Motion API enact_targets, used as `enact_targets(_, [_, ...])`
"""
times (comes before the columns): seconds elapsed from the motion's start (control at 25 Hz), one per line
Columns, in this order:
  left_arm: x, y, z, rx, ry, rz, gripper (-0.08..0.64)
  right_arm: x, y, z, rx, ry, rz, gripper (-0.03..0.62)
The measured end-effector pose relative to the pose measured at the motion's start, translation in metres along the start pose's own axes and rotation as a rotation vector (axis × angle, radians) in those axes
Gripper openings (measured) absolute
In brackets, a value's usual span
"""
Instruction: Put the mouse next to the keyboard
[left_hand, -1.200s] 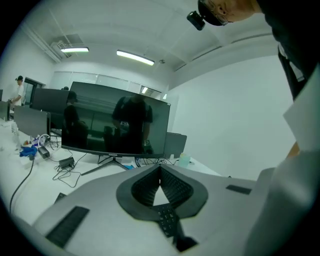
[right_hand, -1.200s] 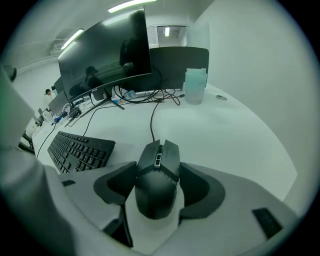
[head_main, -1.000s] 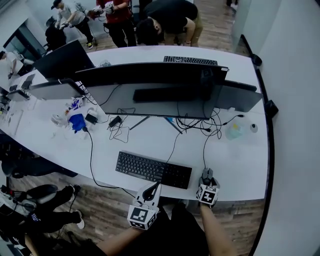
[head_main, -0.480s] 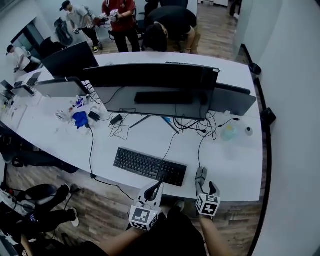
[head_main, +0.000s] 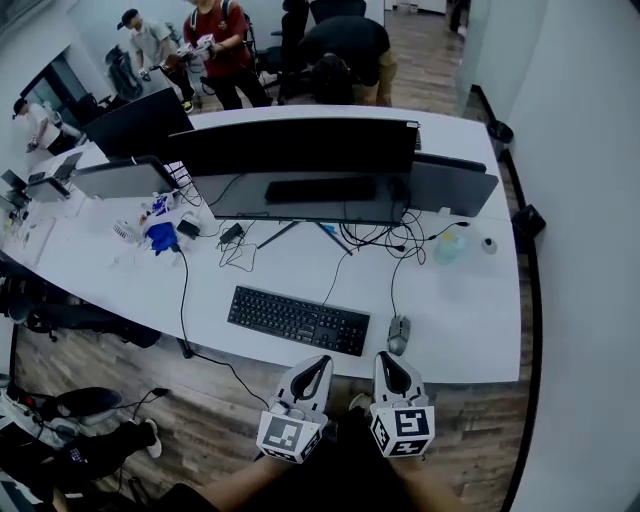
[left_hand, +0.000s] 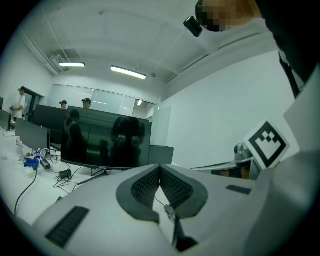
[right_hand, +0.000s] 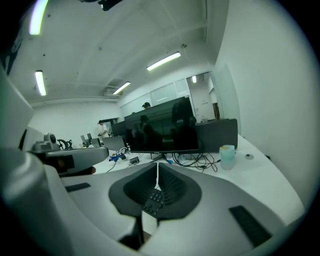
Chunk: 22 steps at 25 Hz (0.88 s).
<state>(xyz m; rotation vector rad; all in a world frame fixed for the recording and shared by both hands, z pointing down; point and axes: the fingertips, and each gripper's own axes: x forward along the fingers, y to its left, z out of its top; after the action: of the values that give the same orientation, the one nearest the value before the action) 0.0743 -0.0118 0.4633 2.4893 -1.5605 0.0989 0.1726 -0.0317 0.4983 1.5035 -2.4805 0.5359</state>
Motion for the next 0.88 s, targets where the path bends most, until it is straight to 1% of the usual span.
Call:
enact_targets(0.08, [-0.012,-0.001,0.010,0.012,-0.032,-0.027,0.014,-0.013,0.022,0.012,-0.056,-0.038,-0.004,0.023])
enact_targets(0.12, [-0.019,0.000,0.013,0.017,-0.039,-0.039,0.014,-0.019,0.033,0.017,-0.067,-0.055,-0.009,0.023])
enact_targets(0.28, [-0.049,0.001,0.018,0.015,-0.048,-0.061,0.014,-0.044,0.074,0.022,-0.061,-0.101,-0.023,0.020])
enact_targets(0.44, [-0.086,0.005,0.021,-0.009,-0.073,-0.065,0.014,-0.065,0.118,0.019,-0.102,-0.138,-0.036,0.020])
enact_targets(0.68, [-0.129,0.009,0.020,-0.004,-0.092,-0.084,0.014,-0.085,0.161,0.008,-0.129,-0.151,-0.073,0.018])
enact_targets(0.8, [-0.147,0.012,0.016,0.011,-0.086,-0.084,0.014,-0.095,0.177,0.008,-0.151,-0.163,-0.096,0.018])
enact_targets(0.88, [-0.156,0.012,0.019,0.009,-0.107,-0.086,0.014,-0.101,0.185,0.008,-0.162,-0.172,-0.108,0.018])
